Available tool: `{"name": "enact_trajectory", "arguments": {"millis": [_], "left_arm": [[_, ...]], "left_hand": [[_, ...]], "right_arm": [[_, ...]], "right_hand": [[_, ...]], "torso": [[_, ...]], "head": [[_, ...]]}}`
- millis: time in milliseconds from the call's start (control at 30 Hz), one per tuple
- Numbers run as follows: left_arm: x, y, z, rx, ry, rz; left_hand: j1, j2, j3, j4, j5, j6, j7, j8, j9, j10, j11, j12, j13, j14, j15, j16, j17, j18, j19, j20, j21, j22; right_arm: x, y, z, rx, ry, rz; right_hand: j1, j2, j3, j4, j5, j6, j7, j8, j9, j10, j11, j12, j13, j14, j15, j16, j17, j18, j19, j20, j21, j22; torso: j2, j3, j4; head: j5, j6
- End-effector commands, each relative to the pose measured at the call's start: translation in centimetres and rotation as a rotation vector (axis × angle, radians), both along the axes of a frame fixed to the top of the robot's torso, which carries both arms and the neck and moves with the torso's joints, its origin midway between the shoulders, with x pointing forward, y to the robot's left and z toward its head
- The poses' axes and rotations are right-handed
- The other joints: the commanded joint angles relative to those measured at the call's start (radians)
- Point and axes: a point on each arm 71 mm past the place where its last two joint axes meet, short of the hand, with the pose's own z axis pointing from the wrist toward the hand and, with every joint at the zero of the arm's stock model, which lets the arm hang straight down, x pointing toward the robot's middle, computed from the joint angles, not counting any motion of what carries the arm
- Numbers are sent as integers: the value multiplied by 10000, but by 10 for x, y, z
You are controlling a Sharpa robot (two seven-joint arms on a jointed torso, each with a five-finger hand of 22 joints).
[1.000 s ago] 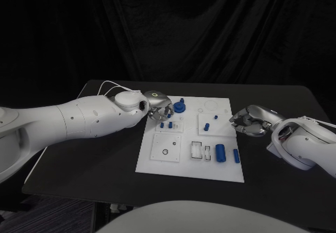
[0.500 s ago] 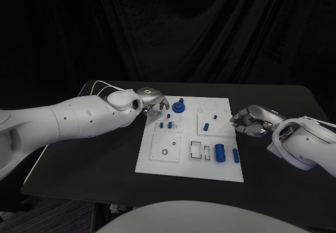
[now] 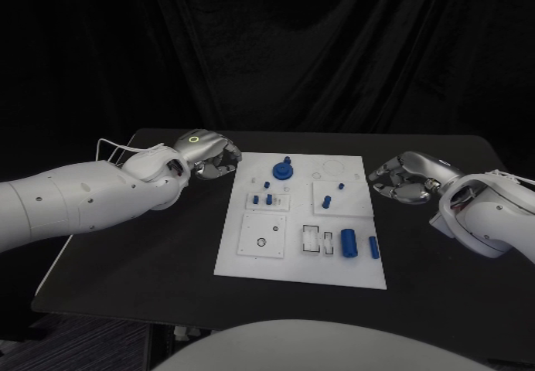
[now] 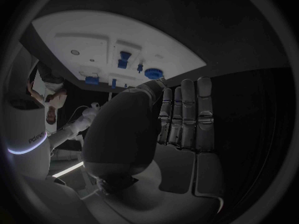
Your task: Assemble the parts on the task board
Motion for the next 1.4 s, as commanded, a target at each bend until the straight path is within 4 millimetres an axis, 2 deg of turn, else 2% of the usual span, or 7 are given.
{"name": "enact_trajectory", "arguments": {"millis": [33,300,567,767,867,1100,1400], "left_arm": [[-5,3,15,-3161,-486,-109],[-10,5,18,-7707,1582,-816],[-24,-7,17,-10861,3132,-2003],[-41,-19,12,-11859,4209,-2730],[-45,-21,9,-12098,4577,-2941],[-50,-22,4,-12443,4961,-3016],[-53,-20,1,-13231,5178,-2668]], "left_hand": [[-424,116,-180,466,953,272,163,30,-27,-350,232,164,34,-708,346,-749,-349,12,-492,195,-559,-139],[46,723,-1011,581,1964,-76,852,-410,-549,-1106,845,9,-869,-3020,1561,-3670,-2385,-544,-3083,795,-2838,-1203],[-243,1604,-2075,1075,2740,-2584,1454,-438,-2007,-3375,879,-890,-2409,-6456,1366,-6422,-4818,-678,-7057,538,-4092,-4489],[-1896,2580,-3879,1122,2734,-5564,590,-654,-3218,-5724,43,-2311,-3479,-9427,741,-8697,-6101,-238,-9912,453,-4414,-10030],[-2350,3159,-4968,1133,2145,-6209,17,-713,-3583,-6727,-676,-3327,-3670,-9665,1096,-8844,-6167,-60,-10153,926,-4449,-10722],[-3213,4013,-6463,1120,-214,-6868,-417,-765,-3668,-7475,-1107,-4300,-3816,-9711,1029,-8858,-6181,115,-10192,979,-4461,-11133],[-3100,4101,-7000,1104,-523,-7258,-597,-791,-3696,-7723,-1100,-4339,-3849,-9711,821,-8858,-6181,129,-10230,786,-4490,-11476]], "right_arm": [[6,2,4,-152,49,115],[26,18,9,-845,363,834],[41,28,4,-2004,-544,1446],[43,28,-5,-2264,-940,1566],[42,30,-10,-2360,-1120,1662],[43,32,-20,-2227,-1588,1694],[44,30,-26,-2215,-1660,1630]], "right_hand": [[38,-115,138,-46,-77,66,50,1,-12,-1212,31,-1201,-1075,-76,72,-387,253,217,-332,15,-690,658],[420,-348,520,-355,-240,-691,181,-110,-148,-4390,158,-4287,-3673,-1780,187,-2764,-2241,669,-1933,99,-3664,-391],[544,-365,359,-540,-229,-298,207,210,73,-4775,344,-5229,-4716,-1523,309,-2300,-1957,567,-1570,191,-3123,-52],[334,-380,145,-376,-840,-148,257,323,203,-5081,504,-5917,-5475,-1274,474,-1863,-1698,462,-1212,342,-2585,220],[147,-426,-231,-151,-1549,-52,251,421,338,-5655,606,-6201,-5790,-1211,578,-1641,-1602,416,-1062,453,-2373,323],[-104,-497,-850,228,-2233,-156,190,411,449,-5856,613,-6031,-5979,-1052,604,-1192,-1290,329,-795,508,-1876,557],[146,-410,-1035,272,-1887,-467,183,255,450,-5962,656,-5865,-6142,-1240,646,-1209,-1504,344,-871,543,-1979,610]], "torso": [[5,-36,12],[18,-69,29],[69,-63,60],[67,-117,121],[64,-141,128],[49,-74,76],[52,-66,69]], "head": [[-23,-1],[-109,9],[-385,193],[-578,300],[-634,330],[-548,396],[-631,391]]}}
